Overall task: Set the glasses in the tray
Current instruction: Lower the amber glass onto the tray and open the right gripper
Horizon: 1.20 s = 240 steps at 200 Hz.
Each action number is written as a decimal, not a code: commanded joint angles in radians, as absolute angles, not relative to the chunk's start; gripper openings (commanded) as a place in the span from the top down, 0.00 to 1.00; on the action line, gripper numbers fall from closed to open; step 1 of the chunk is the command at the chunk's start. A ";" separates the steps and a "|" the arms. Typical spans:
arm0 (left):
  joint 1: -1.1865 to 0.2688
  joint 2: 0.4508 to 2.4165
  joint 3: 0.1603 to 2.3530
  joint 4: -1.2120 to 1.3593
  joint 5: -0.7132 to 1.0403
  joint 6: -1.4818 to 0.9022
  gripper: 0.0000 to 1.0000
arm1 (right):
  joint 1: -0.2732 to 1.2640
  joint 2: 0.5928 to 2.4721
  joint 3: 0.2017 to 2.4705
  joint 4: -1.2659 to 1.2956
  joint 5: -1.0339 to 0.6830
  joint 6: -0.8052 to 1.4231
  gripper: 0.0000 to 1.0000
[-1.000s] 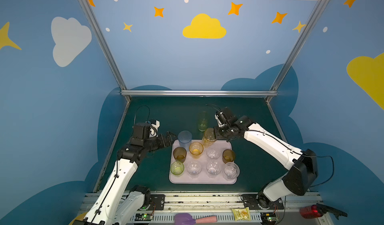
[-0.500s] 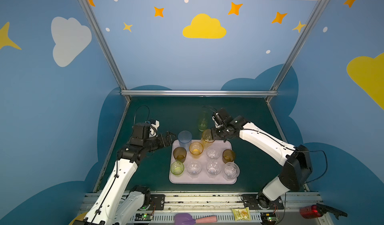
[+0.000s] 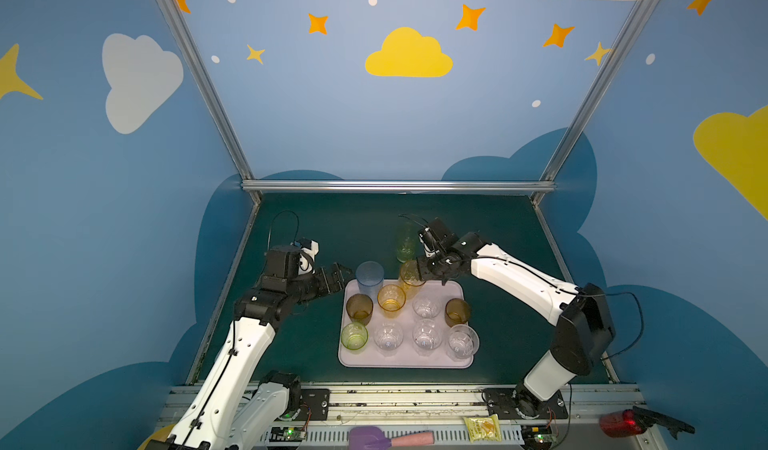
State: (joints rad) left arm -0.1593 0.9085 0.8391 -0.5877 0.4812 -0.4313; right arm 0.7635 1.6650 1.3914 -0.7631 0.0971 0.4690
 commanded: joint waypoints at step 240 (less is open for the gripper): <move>-0.157 0.916 0.833 -0.595 0.482 -0.435 0.00 | 0.796 1.755 1.491 -0.790 0.087 0.472 0.75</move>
State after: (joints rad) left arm -0.1593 0.9150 0.8391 -0.5880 0.4820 -0.4316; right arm 0.7902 1.7416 1.4658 -0.7635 0.0860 0.4694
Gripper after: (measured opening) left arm 0.996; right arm 0.204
